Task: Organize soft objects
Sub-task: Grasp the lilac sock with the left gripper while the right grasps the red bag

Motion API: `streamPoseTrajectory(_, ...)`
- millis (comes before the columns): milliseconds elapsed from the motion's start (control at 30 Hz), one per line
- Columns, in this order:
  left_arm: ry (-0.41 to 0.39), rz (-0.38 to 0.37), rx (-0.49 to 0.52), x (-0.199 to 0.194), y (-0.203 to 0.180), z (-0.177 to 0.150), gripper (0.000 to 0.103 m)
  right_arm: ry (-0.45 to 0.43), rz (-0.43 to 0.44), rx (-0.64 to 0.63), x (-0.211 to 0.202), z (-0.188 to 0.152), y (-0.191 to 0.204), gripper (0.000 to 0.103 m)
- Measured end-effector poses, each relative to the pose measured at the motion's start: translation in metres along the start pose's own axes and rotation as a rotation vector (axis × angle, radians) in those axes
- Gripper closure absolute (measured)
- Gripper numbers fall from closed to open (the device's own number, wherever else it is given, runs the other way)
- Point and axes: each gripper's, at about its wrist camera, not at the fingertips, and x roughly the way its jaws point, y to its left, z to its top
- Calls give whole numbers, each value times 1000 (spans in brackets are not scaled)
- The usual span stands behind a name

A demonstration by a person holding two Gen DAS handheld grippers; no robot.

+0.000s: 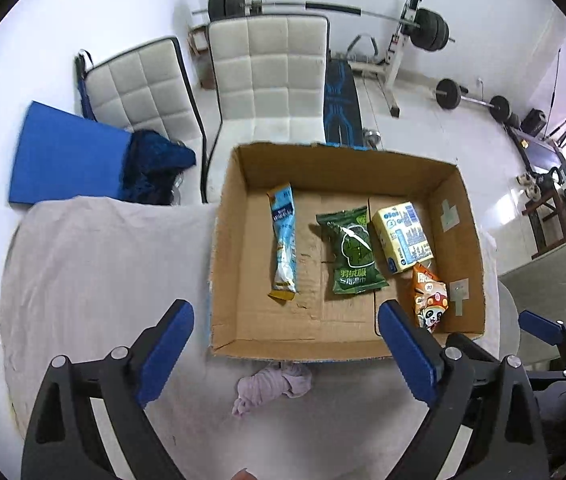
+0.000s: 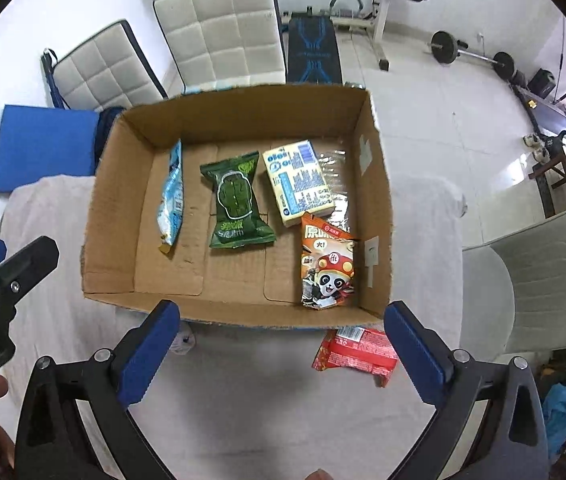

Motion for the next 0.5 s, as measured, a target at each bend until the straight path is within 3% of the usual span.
streamPoseTrajectory(500, -128, -13, -7, -71, -3, -35, 8, -120, 24, -7, -76, -38, 4, 0)
